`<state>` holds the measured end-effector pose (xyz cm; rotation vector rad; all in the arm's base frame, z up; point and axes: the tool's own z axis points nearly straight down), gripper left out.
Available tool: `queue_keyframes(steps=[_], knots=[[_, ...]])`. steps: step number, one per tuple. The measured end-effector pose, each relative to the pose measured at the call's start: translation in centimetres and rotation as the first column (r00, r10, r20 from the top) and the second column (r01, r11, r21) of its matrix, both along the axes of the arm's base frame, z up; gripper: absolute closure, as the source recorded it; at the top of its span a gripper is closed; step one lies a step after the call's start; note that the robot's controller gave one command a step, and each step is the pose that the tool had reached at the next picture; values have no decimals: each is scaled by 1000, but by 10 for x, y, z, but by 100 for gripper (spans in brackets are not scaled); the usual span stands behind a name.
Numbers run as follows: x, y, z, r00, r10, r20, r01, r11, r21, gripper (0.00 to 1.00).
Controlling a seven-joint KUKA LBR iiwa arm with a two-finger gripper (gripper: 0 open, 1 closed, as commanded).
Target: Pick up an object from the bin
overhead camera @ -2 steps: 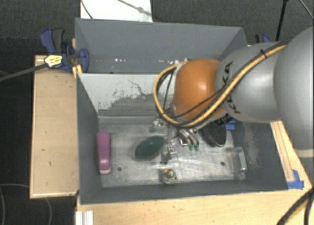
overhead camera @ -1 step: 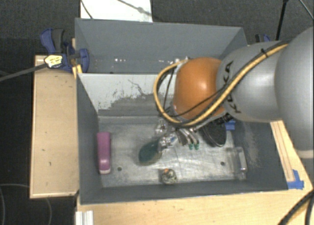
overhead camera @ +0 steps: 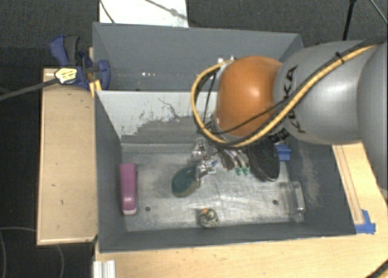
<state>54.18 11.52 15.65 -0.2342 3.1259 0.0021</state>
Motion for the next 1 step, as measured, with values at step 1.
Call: queue_keyframes(steps=[1], knots=[[19, 32, 111, 993, 119, 5, -119, 993, 0, 100]])
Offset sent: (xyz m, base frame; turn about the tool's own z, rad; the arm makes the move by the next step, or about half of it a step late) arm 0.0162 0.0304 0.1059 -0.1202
